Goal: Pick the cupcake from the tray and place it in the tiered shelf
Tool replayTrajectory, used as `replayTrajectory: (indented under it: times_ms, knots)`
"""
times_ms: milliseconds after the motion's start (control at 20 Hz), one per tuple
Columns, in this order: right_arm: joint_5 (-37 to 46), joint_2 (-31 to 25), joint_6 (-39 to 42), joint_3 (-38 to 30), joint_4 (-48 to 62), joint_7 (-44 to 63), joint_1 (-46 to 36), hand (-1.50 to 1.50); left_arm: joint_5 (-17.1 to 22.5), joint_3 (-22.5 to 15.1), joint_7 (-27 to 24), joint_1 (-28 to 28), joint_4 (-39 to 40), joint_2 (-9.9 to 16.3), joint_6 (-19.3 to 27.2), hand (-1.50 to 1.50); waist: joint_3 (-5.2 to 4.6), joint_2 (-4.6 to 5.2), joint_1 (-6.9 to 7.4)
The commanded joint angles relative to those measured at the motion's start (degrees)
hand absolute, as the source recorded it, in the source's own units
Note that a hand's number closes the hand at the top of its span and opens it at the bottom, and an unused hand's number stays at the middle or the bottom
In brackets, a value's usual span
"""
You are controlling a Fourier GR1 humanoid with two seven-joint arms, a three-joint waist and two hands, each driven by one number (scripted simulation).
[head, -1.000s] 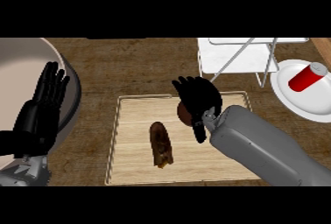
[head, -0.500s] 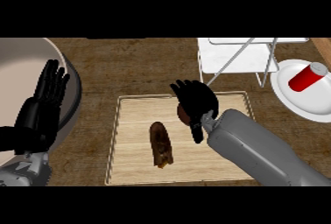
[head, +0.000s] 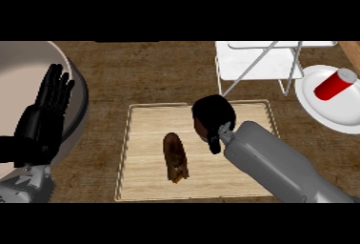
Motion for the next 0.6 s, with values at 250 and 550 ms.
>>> replayTrajectory:
  times_ms: [250, 550]
  knots:
    - [5.82, 0.35, -9.82, -2.22, 2.38, 1.87, 5.79, 1.5, -1.42, -1.11, 0.08, 8.01, 2.07, -1.32, 0.13, 0.0, -1.05, 0.54, -0.03]
    - [6.89, -0.98, -16.06, -6.41, -5.69, 11.83, 14.53, 1.5, -1.01, 1.63, -0.72, 7.8, 2.63, -0.27, -0.35, 0.0, -1.1, 0.3, -1.26]
